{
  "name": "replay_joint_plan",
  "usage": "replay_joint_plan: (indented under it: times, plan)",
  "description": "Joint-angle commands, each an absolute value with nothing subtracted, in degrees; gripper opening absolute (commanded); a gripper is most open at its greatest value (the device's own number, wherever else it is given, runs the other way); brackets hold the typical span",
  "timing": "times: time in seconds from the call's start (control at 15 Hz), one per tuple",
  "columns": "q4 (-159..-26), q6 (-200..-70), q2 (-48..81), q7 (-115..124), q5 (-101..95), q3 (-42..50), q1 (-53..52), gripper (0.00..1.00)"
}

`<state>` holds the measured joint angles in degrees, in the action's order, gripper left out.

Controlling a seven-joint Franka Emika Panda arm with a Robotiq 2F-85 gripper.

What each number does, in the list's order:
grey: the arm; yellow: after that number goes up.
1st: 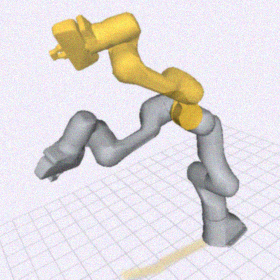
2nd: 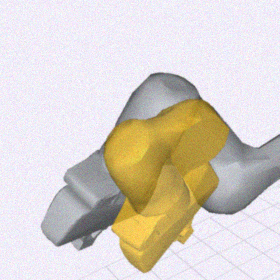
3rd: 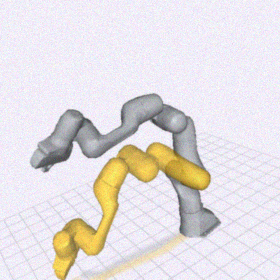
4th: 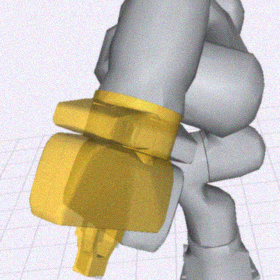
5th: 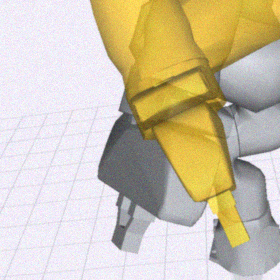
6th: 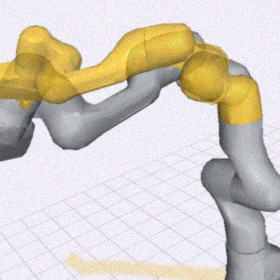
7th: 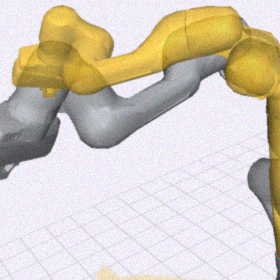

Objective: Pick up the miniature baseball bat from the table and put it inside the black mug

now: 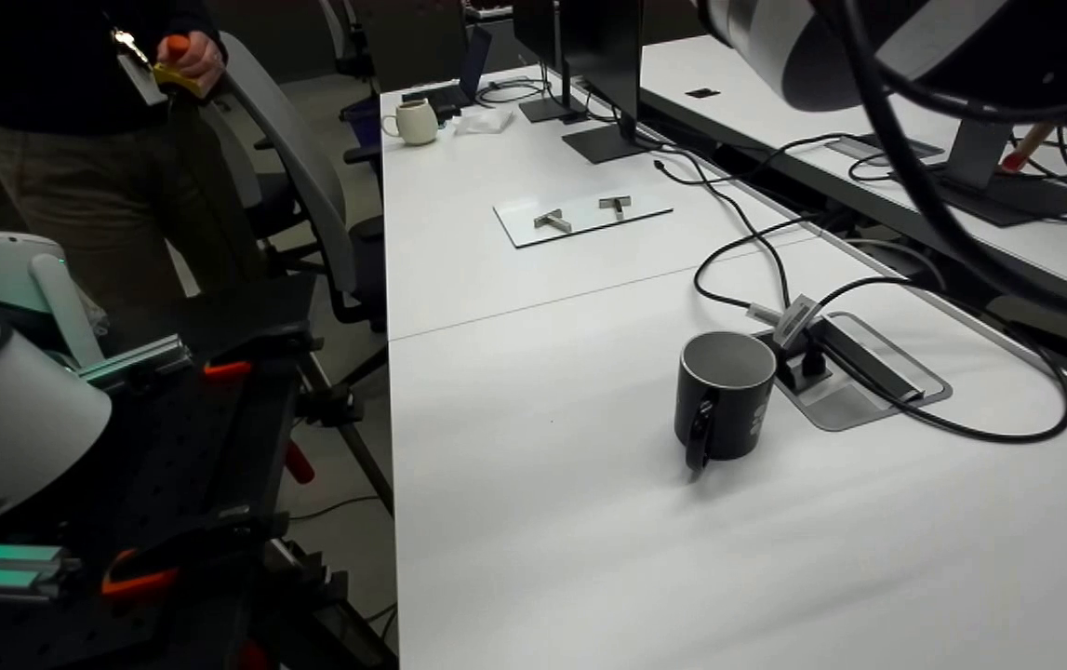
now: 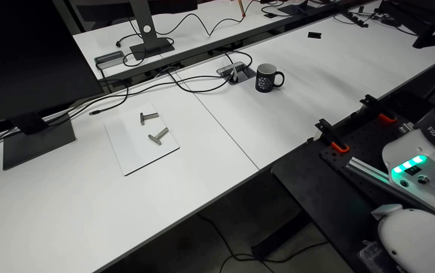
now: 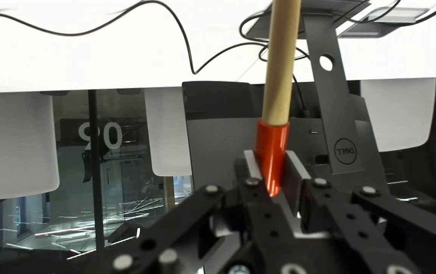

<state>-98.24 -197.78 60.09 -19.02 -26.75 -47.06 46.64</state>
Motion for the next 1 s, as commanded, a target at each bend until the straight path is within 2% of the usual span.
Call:
replay_joint_plan:
  times: [0.0, 0.27, 0.93]
  plan:
    - [-103.70, -198.30, 59.88, -16.84, -33.37, -49.38, 51.60, 0.07]
    - [-101.89, -197.95, 59.46, -17.20, -36.64, -48.23, 52.29, 0.07]
    - [-95.78, -197.82, 58.01, -34.06, -29.95, -47.51, 51.30, 0.07]
